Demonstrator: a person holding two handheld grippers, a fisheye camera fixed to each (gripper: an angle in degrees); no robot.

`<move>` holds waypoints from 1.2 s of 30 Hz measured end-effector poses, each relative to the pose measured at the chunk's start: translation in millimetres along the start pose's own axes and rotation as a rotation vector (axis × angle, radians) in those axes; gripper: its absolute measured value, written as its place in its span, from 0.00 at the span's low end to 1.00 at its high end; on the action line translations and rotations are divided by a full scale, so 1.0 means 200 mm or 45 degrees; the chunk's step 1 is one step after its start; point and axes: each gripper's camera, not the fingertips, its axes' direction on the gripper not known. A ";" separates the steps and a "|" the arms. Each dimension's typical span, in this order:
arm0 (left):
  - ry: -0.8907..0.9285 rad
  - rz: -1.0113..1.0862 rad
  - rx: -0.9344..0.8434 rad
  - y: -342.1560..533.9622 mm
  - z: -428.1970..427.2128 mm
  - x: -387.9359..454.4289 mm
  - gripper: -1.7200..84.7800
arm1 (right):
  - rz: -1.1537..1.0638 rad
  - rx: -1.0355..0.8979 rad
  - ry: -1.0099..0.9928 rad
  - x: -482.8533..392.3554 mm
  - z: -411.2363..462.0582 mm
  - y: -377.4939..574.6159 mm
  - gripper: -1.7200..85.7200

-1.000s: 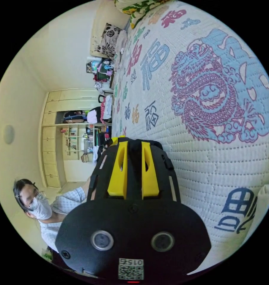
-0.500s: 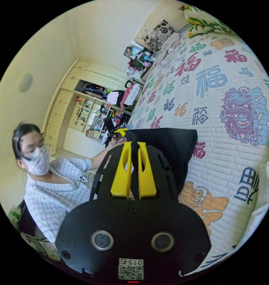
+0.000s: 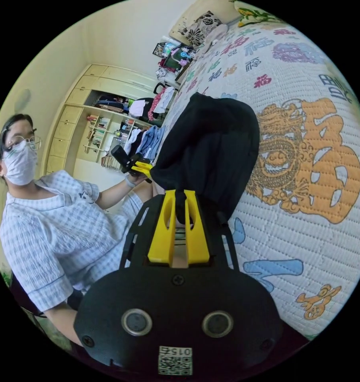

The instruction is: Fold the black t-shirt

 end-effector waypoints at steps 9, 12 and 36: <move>-0.075 0.041 -0.146 -0.06 0.10 0.24 0.02 | 0.080 -0.105 0.192 -0.09 -0.07 0.02 0.10; -0.092 0.045 -0.152 -0.09 0.10 0.31 0.02 | -0.029 0.029 0.349 -0.25 -0.16 -0.18 0.13; -0.143 -0.139 -0.123 -0.23 0.10 0.64 0.03 | 0.275 -0.091 0.150 -0.03 0.15 0.41 0.04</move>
